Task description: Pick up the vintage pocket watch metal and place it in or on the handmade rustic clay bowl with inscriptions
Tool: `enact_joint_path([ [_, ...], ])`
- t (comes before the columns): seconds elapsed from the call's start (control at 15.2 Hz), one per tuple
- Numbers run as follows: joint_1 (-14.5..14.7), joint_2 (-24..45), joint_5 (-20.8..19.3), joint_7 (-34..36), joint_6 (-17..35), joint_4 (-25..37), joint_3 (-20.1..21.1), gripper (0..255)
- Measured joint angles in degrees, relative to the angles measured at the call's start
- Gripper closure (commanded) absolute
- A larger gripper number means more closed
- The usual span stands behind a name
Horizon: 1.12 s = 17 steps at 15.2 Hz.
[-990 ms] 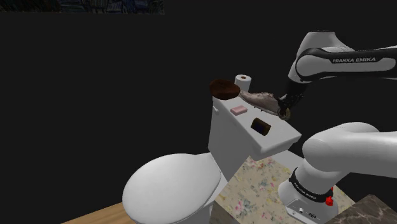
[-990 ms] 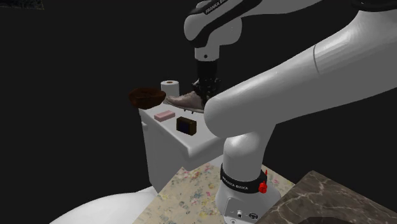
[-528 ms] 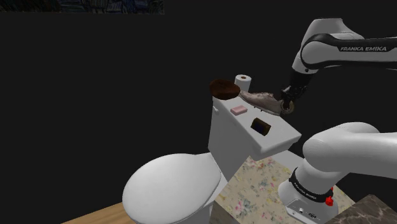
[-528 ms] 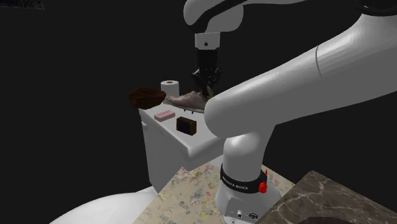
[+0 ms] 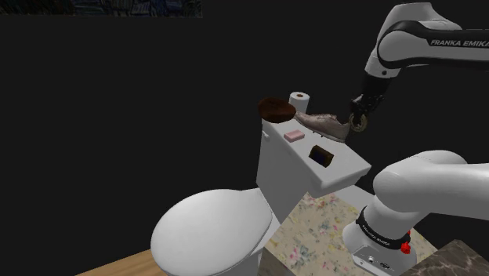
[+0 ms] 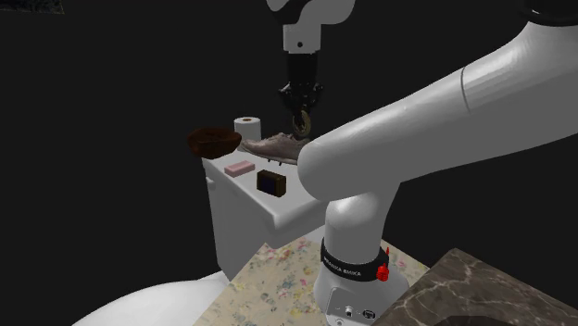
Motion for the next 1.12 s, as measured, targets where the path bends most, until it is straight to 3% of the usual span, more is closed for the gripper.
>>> enact_joint_path([
  [0.26, 1.01, 3.32, 0.91, 0.56, -0.23, 3.52, 0.55, 255],
  [0.66, 4.38, 17.55, 3.48, 2.97, 5.43, 11.92, 1.45, 255],
  [1.12, 7.54, 33.85, 6.77, 4.97, 8.50, 24.93, 2.53, 255],
])
